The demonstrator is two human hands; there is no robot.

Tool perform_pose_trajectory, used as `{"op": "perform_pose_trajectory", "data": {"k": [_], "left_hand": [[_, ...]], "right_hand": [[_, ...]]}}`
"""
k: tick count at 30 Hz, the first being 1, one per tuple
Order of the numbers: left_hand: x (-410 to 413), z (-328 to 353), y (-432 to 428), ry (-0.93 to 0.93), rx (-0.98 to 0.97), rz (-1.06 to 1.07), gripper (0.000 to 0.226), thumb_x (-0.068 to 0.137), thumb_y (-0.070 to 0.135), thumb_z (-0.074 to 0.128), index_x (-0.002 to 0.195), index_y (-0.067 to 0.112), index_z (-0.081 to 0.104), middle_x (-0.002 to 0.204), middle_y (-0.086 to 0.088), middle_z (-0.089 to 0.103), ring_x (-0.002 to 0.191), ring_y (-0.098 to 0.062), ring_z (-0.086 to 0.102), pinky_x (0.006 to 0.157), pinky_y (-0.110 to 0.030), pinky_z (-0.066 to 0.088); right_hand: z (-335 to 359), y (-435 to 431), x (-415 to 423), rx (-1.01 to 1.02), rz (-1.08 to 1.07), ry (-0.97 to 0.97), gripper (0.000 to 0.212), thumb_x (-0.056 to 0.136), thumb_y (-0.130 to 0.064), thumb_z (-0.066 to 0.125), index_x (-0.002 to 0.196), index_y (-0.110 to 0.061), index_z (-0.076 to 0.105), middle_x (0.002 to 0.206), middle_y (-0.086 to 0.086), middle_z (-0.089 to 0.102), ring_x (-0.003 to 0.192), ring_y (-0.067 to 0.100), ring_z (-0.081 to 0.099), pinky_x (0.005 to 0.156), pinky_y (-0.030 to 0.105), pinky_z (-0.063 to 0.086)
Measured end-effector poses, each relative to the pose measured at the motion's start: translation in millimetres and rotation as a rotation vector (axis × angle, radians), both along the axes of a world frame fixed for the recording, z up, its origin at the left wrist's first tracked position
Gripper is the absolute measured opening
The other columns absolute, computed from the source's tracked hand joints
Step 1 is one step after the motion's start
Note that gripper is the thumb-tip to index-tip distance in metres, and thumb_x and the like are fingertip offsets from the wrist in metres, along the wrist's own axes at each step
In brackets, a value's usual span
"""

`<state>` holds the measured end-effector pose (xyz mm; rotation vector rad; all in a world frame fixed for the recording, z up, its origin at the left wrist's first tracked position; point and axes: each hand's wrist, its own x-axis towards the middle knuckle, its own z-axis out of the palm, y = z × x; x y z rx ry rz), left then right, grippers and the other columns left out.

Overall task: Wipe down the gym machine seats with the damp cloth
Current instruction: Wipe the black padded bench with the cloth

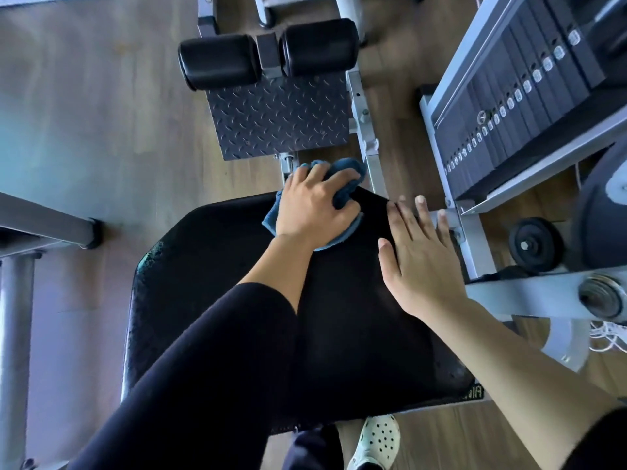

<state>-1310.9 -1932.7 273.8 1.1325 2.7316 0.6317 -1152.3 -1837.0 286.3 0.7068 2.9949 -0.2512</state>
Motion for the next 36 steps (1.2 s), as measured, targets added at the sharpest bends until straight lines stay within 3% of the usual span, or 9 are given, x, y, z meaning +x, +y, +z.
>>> {"op": "perform_pose_trajectory", "data": {"k": [5, 9, 13, 17, 22, 27, 29, 33, 36], "left_hand": [[-35, -2, -84, 0.067, 0.021, 0.213, 0.049, 0.074, 0.044, 0.046, 0.118, 0.032, 0.064, 0.118, -0.003, 0.061, 0.102, -0.034, 0.051, 0.093, -0.042, 0.044], [-50, 0, -152, 0.051, -0.049, 0.460, 0.049, 0.077, 0.041, 0.047, 0.124, 0.034, 0.059, 0.124, -0.004, 0.057, 0.106, -0.035, 0.048, 0.098, -0.037, 0.036], [-31, 1, -155, 0.044, -0.049, 0.657, 0.045, 0.079, 0.033, 0.053, 0.124, 0.035, 0.058, 0.123, -0.005, 0.055, 0.107, -0.035, 0.043, 0.101, -0.039, 0.034], [-1, 0, -127, 0.123, -0.021, 0.549, 0.044, 0.076, 0.032, 0.053, 0.118, 0.028, 0.065, 0.121, -0.011, 0.058, 0.112, -0.038, 0.046, 0.103, -0.047, 0.036], [53, 9, -89, 0.090, 0.027, 0.177, 0.042, 0.080, 0.032, 0.054, 0.120, 0.027, 0.065, 0.125, -0.013, 0.057, 0.119, -0.041, 0.044, 0.101, -0.055, 0.036], [65, 13, -127, 0.051, 0.075, -0.104, 0.042, 0.082, 0.030, 0.057, 0.122, 0.027, 0.064, 0.130, -0.012, 0.054, 0.124, -0.036, 0.041, 0.107, -0.054, 0.032], [55, 11, -144, 0.069, 0.083, -0.036, 0.042, 0.080, 0.029, 0.057, 0.121, 0.026, 0.065, 0.127, -0.013, 0.056, 0.119, -0.037, 0.045, 0.102, -0.057, 0.036], [45, 8, -127, 0.038, -0.008, 0.337, 0.045, 0.079, 0.034, 0.050, 0.121, 0.027, 0.064, 0.126, -0.012, 0.056, 0.119, -0.039, 0.043, 0.102, -0.057, 0.037], [58, 11, -93, 0.005, -0.033, 0.379, 0.044, 0.080, 0.034, 0.052, 0.123, 0.029, 0.062, 0.128, -0.013, 0.056, 0.121, -0.041, 0.041, 0.105, -0.053, 0.033]], "right_hand": [[-5, -4, -14, -0.013, -0.005, -0.041, 0.069, 0.091, -0.042, 0.004, 0.150, -0.010, 0.018, 0.158, 0.006, 0.014, 0.147, 0.023, 0.000, 0.118, 0.041, -0.006], [-6, -7, -13, -0.024, -0.014, -0.055, 0.068, 0.091, -0.042, 0.004, 0.151, -0.010, 0.013, 0.159, 0.006, 0.012, 0.147, 0.023, 0.003, 0.117, 0.040, -0.006], [-7, -9, -4, -0.027, -0.023, -0.044, 0.066, 0.093, -0.041, 0.008, 0.151, -0.010, 0.016, 0.158, 0.006, 0.013, 0.147, 0.023, 0.007, 0.118, 0.041, -0.003], [-7, -11, 8, -0.024, -0.023, -0.031, 0.064, 0.095, -0.040, 0.014, 0.150, -0.008, 0.021, 0.157, 0.008, 0.017, 0.146, 0.024, 0.010, 0.118, 0.046, 0.004], [-6, -13, 18, -0.018, -0.019, -0.032, 0.064, 0.094, -0.039, 0.015, 0.149, -0.007, 0.023, 0.157, 0.008, 0.018, 0.146, 0.024, 0.010, 0.118, 0.048, 0.007], [-6, -15, 21, -0.010, -0.010, -0.048, 0.066, 0.093, -0.041, 0.012, 0.150, -0.008, 0.019, 0.158, 0.007, 0.014, 0.146, 0.024, 0.007, 0.119, 0.047, 0.004], [-6, -15, 23, -0.005, -0.005, -0.056, 0.066, 0.094, -0.041, 0.011, 0.150, -0.009, 0.018, 0.158, 0.007, 0.014, 0.146, 0.024, 0.007, 0.119, 0.046, 0.003], [-5, -19, 31, -0.005, 0.009, -0.051, 0.064, 0.095, -0.040, 0.013, 0.150, -0.009, 0.019, 0.158, 0.007, 0.015, 0.146, 0.024, 0.009, 0.119, 0.045, 0.001], [-4, -21, 43, -0.022, 0.005, -0.040, 0.063, 0.095, -0.039, 0.014, 0.150, -0.010, 0.020, 0.158, 0.006, 0.016, 0.146, 0.024, 0.009, 0.119, 0.044, 0.001]]}}
